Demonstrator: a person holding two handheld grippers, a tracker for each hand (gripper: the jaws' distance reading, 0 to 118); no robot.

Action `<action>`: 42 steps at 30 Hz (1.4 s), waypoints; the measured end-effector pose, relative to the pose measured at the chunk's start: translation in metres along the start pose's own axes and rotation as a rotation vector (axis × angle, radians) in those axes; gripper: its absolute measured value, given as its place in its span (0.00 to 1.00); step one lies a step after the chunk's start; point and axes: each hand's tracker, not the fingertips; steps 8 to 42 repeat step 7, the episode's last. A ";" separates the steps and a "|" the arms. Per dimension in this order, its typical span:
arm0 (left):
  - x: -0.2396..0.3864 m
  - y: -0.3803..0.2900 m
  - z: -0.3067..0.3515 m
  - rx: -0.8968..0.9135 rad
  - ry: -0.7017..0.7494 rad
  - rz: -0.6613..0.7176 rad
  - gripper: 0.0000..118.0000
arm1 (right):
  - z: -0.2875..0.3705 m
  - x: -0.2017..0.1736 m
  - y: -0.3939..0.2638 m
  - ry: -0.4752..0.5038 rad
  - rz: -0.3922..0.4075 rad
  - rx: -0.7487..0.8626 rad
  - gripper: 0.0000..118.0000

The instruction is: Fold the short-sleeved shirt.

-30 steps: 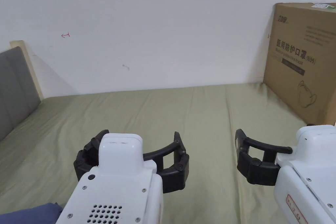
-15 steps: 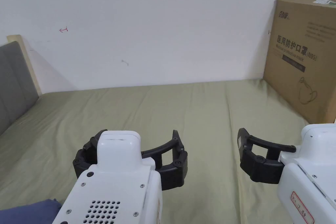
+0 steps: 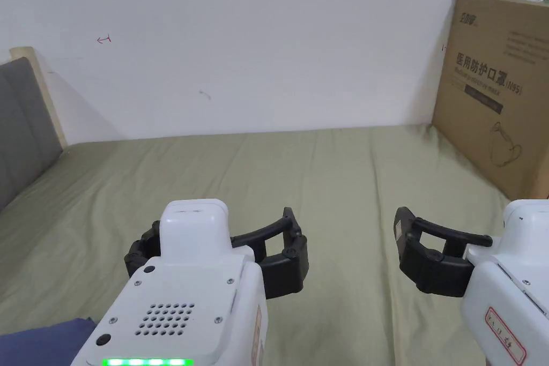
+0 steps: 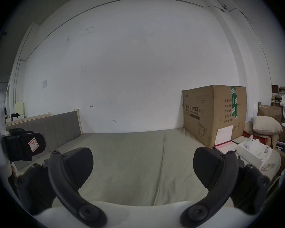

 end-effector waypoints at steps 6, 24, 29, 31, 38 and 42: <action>-0.001 -0.002 -0.006 -0.014 0.037 0.007 0.96 | -0.006 -0.003 -0.004 0.011 0.016 -0.026 1.00; -0.001 -0.002 -0.006 -0.014 0.037 0.008 0.96 | -0.006 -0.003 -0.004 0.014 0.016 -0.028 1.00; -0.001 -0.002 -0.006 -0.014 0.037 0.008 0.96 | -0.006 -0.003 -0.004 0.014 0.016 -0.028 1.00; -0.001 -0.002 -0.006 -0.014 0.037 0.008 0.96 | -0.006 -0.003 -0.004 0.014 0.016 -0.028 1.00; -0.001 -0.002 -0.006 -0.014 0.037 0.008 0.96 | -0.006 -0.003 -0.004 0.014 0.016 -0.028 1.00; -0.001 -0.002 -0.006 -0.014 0.037 0.008 0.96 | -0.006 -0.003 -0.004 0.014 0.016 -0.028 1.00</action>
